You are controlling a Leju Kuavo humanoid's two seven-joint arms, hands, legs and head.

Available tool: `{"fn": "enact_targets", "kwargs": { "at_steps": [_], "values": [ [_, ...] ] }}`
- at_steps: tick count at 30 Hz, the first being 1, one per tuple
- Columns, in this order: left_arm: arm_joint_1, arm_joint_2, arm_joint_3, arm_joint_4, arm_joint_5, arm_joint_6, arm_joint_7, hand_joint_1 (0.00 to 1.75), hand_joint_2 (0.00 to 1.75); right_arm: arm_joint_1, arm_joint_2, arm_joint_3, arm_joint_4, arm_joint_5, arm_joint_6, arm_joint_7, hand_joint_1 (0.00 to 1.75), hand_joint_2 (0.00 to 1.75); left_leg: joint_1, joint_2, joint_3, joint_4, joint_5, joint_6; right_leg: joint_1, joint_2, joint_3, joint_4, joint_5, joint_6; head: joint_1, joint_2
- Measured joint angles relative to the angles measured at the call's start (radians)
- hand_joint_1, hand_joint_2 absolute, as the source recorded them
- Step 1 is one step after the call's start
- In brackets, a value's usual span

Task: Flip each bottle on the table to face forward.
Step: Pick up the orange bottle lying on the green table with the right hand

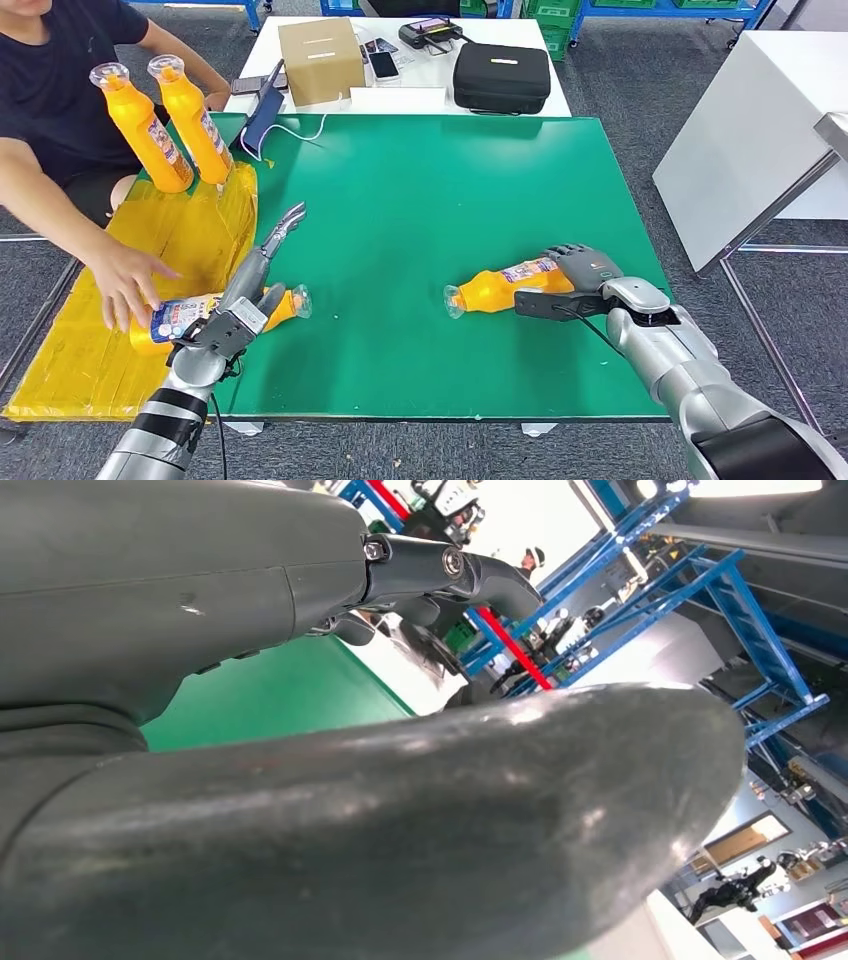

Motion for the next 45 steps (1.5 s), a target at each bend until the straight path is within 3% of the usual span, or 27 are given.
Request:
{"fn": "enact_targets", "kwargs": {
  "at_steps": [13,14,17,18,33,37,45],
  "values": [
    [-0.039,-0.001,-0.018,0.056,0.019,0.002,-0.016,0.00,0.00,-0.006,0.002,0.017,0.038,0.017,0.001,0.001,1.75,1.75,0.000,0.000,0.013,0.000,-0.003,0.002,0.000,0.000,0.013,-0.002,-0.005,0.002,0.000,0.000],
    [-0.041,-0.001,-0.019,0.058,0.019,0.002,-0.017,0.00,0.00,-0.006,0.001,0.018,0.039,0.019,0.001,0.002,1.50,1.75,0.000,0.000,0.013,0.000,-0.003,0.002,0.000,0.000,0.013,-0.002,-0.005,0.002,0.000,0.000],
    [-0.047,-0.002,-0.023,0.065,0.022,0.002,-0.019,0.00,0.00,-0.006,0.001,0.023,0.042,0.032,0.004,0.011,0.19,1.75,0.000,0.000,0.015,0.000,-0.004,0.002,0.000,0.000,0.015,-0.002,-0.005,0.002,0.000,0.000],
    [-0.049,-0.002,-0.023,0.066,0.022,0.002,-0.020,0.00,0.00,-0.006,0.001,0.024,0.043,0.035,0.005,0.014,0.00,1.75,0.000,0.000,0.015,0.000,-0.004,0.002,0.000,0.000,0.016,-0.002,-0.005,0.002,0.000,0.000],
    [-0.126,-0.033,-0.046,0.120,0.036,0.001,-0.031,0.00,0.00,0.009,-0.012,0.046,0.079,0.054,0.059,0.042,0.00,1.75,0.003,-0.002,0.030,0.000,-0.010,0.004,0.000,-0.001,0.035,-0.010,-0.010,0.004,-0.005,0.000],
    [-0.147,-0.038,-0.053,0.137,0.040,0.001,-0.032,0.00,0.00,0.011,-0.023,0.046,0.081,0.052,0.072,0.041,1.75,1.75,0.004,-0.003,0.031,0.000,-0.011,0.005,0.001,-0.002,0.038,-0.013,-0.011,0.004,-0.005,0.000],
    [-0.148,-0.040,-0.056,0.162,0.045,0.011,-0.032,0.00,0.00,0.033,-0.018,0.030,0.083,0.013,0.044,0.075,1.75,1.75,0.009,-0.003,0.044,-0.001,-0.018,0.006,0.005,-0.001,0.057,-0.022,-0.020,0.004,-0.004,0.000]
  ]
}}
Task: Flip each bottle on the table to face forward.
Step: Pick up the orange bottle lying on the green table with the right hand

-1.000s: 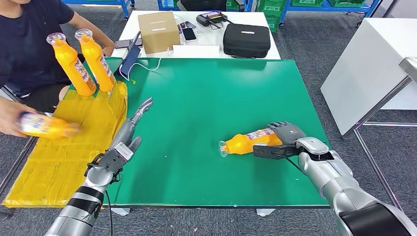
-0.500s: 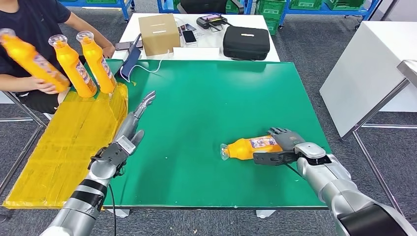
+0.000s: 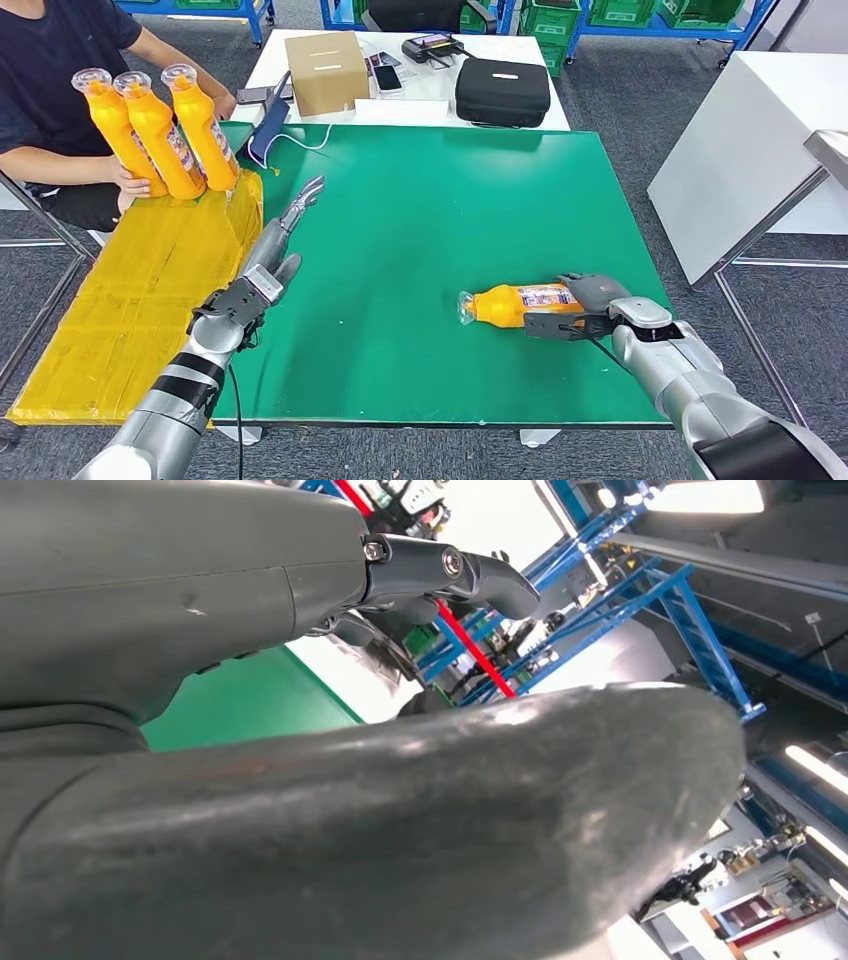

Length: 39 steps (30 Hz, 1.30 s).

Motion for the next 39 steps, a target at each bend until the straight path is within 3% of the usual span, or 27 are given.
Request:
{"fn": "enact_targets", "kwargs": {
  "at_steps": [11,16,21,25,28,31,39],
  "values": [
    [0.083,0.024,0.031,-0.089,0.018,-0.031,0.024,0.00,0.00,0.041,0.046,-0.130,-0.065,-0.165,-0.120,-0.075,1.75,1.75,-0.001,0.005,-0.008,0.000,0.000,0.001,0.002,0.007,0.001,0.001,0.010,0.000,0.000,0.000],
    [0.187,0.028,0.085,-0.167,0.115,-0.151,0.078,0.00,0.00,0.152,0.140,-0.266,-0.288,-0.458,-0.079,-0.109,1.75,1.75,-0.001,0.011,-0.020,0.000,0.002,-0.001,0.003,0.012,-0.014,0.005,0.016,0.000,-0.001,0.000],
    [0.245,0.026,0.119,-0.211,0.166,-0.206,0.104,0.00,0.00,0.240,0.205,-0.325,-0.460,-0.558,-0.061,-0.121,1.75,1.75,-0.001,-0.003,-0.041,0.001,0.010,-0.003,0.003,0.000,-0.032,0.011,0.015,-0.001,-0.001,0.000],
    [0.299,0.010,0.147,-0.253,0.342,-0.340,0.188,0.00,1.75,0.327,0.284,-0.363,-0.660,-0.761,-0.080,-0.185,1.75,1.75,-0.001,-0.002,-0.047,0.001,0.010,-0.004,0.002,0.001,-0.039,0.012,0.016,-0.001,-0.001,0.000],
    [0.347,-0.019,0.151,-0.307,0.478,-0.399,0.260,0.00,1.75,0.402,0.352,-0.342,-0.853,-0.829,-0.155,-0.191,1.75,1.75,-0.001,-0.002,-0.049,0.001,0.009,-0.005,0.002,0.001,-0.043,0.012,0.014,-0.002,-0.001,0.000],
    [0.384,-0.047,0.140,-0.370,0.519,-0.376,0.282,0.00,1.75,0.446,0.397,-0.290,-0.979,-0.819,-0.219,-0.199,1.75,1.75,-0.001,-0.002,-0.051,0.000,0.008,-0.006,0.003,0.001,-0.044,0.012,0.013,-0.004,-0.001,0.000],
    [0.404,-0.099,0.049,-0.480,0.509,-0.291,0.295,0.00,1.75,0.473,0.484,-0.128,-1.018,-0.774,-0.248,-0.204,1.75,1.75,-0.001,-0.002,-0.051,0.000,0.008,-0.006,0.003,0.001,-0.045,0.012,0.013,-0.005,-0.001,0.000]
  ]
}}
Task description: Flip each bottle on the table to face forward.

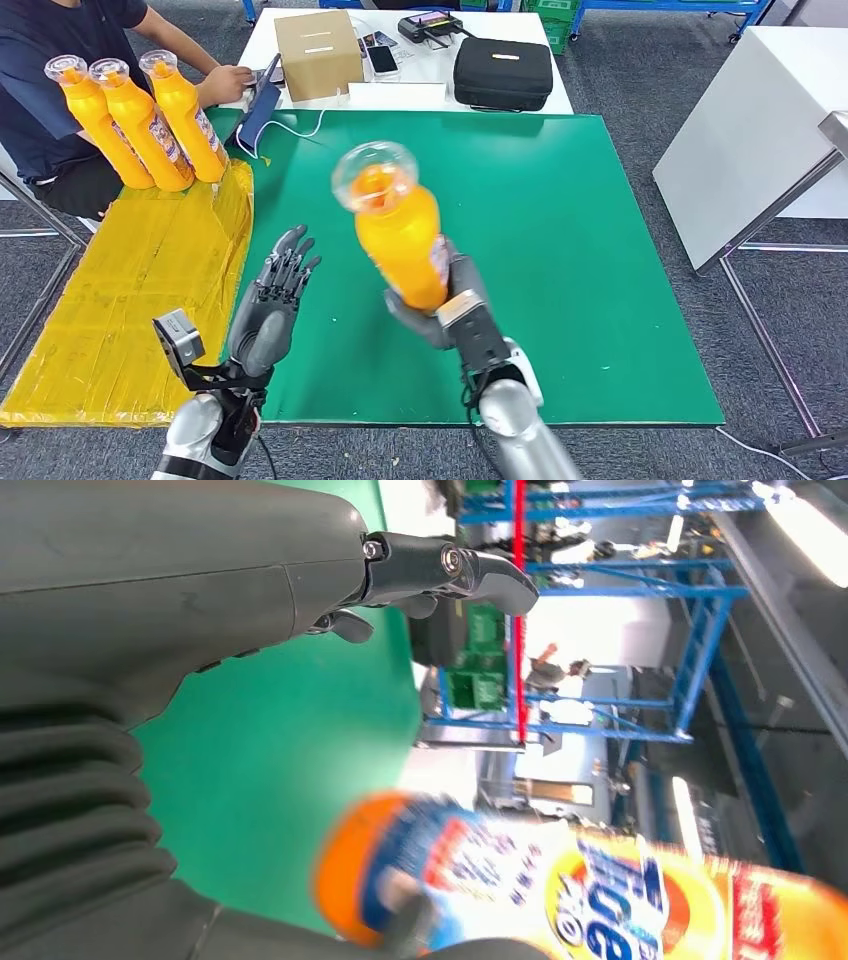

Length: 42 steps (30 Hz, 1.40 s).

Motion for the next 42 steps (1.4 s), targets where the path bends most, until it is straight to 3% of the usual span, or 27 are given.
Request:
{"fn": "enact_targets", "kwargs": {
  "at_steps": [13,40,42],
  "values": [
    [0.004,-0.007,-0.069,-0.052,-0.041,0.021,-0.028,0.00,1.75,-0.014,0.051,0.120,0.137,0.009,0.028,0.021,1.75,1.75,0.000,-0.001,0.000,0.000,0.000,0.000,0.000,0.000,0.000,0.000,0.000,0.000,0.000,0.000],
    [0.003,-0.006,-0.077,-0.068,-0.063,0.042,-0.048,0.00,1.75,-0.019,0.061,0.173,0.260,0.028,0.063,0.029,1.75,1.75,0.000,-0.001,0.000,0.000,0.000,0.000,0.000,0.000,0.000,0.000,0.000,0.000,0.000,0.000],
    [0.002,-0.004,-0.076,-0.067,-0.071,0.042,-0.043,0.87,1.75,-0.020,0.061,0.177,0.265,0.036,0.067,0.029,1.75,1.75,0.000,-0.001,0.000,0.000,0.000,0.000,0.000,0.000,0.000,0.000,0.000,0.000,0.000,0.000]
  ]
}}
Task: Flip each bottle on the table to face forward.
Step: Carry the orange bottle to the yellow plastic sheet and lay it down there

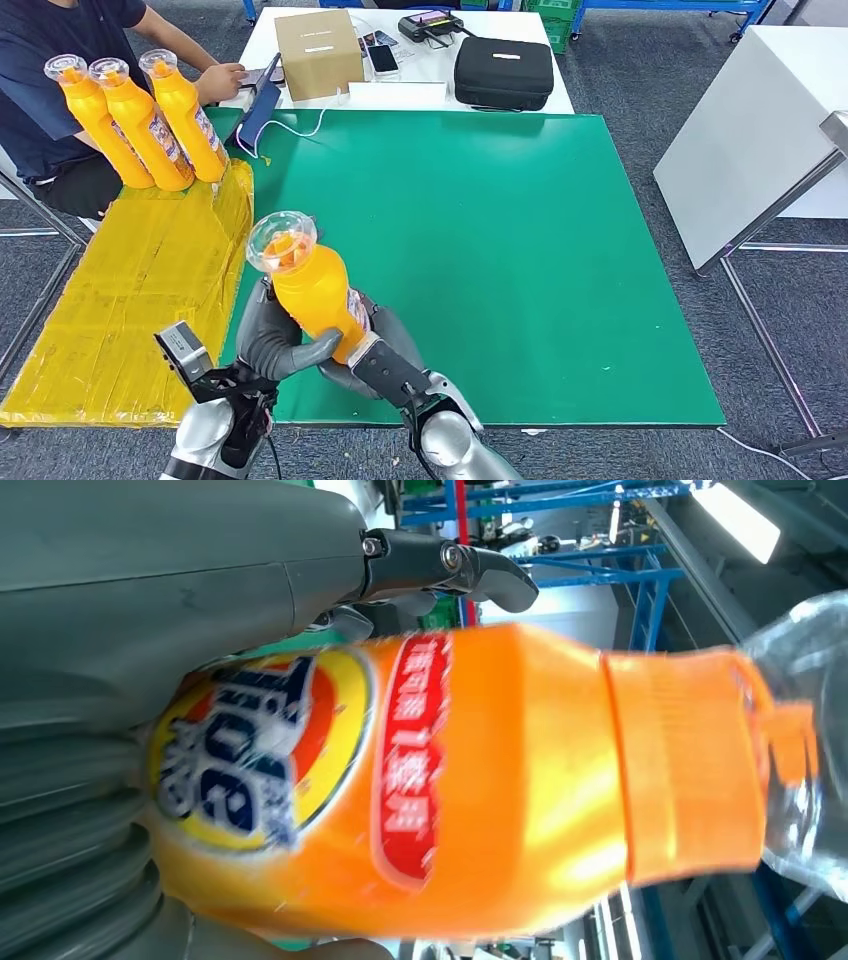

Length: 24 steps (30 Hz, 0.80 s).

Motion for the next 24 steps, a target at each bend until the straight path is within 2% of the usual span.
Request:
{"fn": "enact_targets", "kwargs": {
  "at_steps": [2,15,24],
  "values": [
    [-0.004,0.005,-0.001,0.004,-0.018,-0.001,0.013,1.75,1.75,-0.001,0.000,0.005,0.004,0.006,0.002,0.002,1.75,1.75,0.000,0.000,0.000,0.000,0.000,0.000,0.000,0.000,0.000,0.000,0.000,0.000,0.000,0.000],
    [-0.070,0.063,-0.051,0.109,-0.105,-0.055,0.023,1.75,1.75,-0.004,-0.010,0.006,0.027,0.034,0.004,0.035,1.75,1.75,0.000,0.000,0.000,0.000,0.000,0.000,0.000,0.000,0.001,0.000,0.000,0.000,0.000,0.000],
    [-0.095,0.103,-0.088,0.167,-0.147,-0.056,0.014,1.75,1.75,-0.004,-0.021,0.005,0.053,0.045,0.019,0.039,1.75,1.75,0.000,0.000,0.000,0.000,0.000,0.000,0.000,0.000,0.001,0.000,0.000,0.000,0.000,0.000]
  ]
}}
